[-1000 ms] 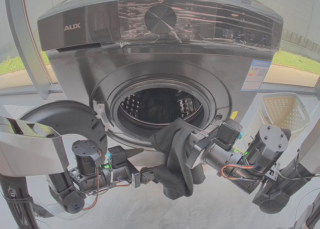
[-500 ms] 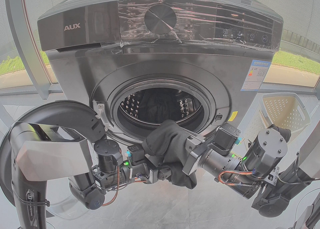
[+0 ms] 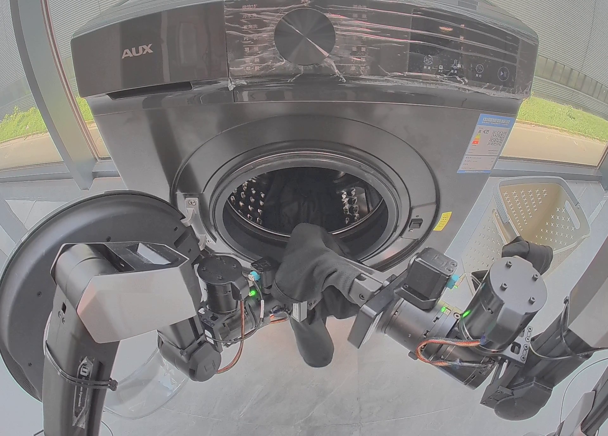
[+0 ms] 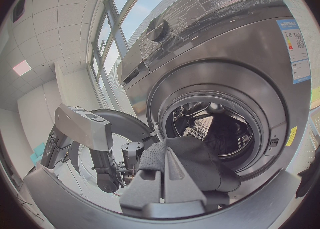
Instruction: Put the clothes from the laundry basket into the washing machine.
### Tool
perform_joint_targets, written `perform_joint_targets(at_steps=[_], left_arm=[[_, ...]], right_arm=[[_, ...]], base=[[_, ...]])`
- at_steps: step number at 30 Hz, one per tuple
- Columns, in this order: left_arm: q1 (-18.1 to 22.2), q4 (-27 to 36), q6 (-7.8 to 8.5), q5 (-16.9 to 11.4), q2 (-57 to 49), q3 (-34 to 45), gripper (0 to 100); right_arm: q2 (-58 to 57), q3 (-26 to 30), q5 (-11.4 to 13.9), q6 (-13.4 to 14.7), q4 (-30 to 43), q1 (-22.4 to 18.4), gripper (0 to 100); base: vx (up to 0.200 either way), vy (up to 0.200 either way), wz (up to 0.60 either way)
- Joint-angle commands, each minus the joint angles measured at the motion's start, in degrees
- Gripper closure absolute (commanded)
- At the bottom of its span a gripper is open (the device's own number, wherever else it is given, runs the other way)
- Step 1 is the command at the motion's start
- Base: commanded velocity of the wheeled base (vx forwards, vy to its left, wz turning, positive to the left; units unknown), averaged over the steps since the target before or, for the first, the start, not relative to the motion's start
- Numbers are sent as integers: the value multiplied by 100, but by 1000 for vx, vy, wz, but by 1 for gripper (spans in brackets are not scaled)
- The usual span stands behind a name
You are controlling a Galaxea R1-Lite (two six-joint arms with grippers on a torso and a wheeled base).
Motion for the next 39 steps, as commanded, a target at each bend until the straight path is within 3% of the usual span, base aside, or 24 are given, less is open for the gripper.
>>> perform_joint_targets(at_steps=[1,10,16,23,33,34,39], left_arm=[[58,-13,5,34,27,-14,100],[401,-4,-4,78,-781,487,100],[454,-4,-215,192,-1414,742,100],[454,-4,-250,245,-1836,953,100],[392,-4,-400,236,-2170,1349,100],[383,-4,-400,236,-2179,1357,100],[58,-4,-373,298,-2469,1568,100]], right_arm=[[-5,49,-2,11,-2,-20,100],[-40,603,42,11,7,-46,100],[39,1192,218,-7,33,42,100],[233,1543,209,-33,42,86,100],[391,1429,209,-42,-2,95,100],[391,1429,209,-42,-2,95,0],[347,1834,192,-68,86,-20,0]], base=[[0,0,0],[0,0,0],[0,0,0],[0,0,0],[0,0,0],[0,0,0],[0,0,0]])
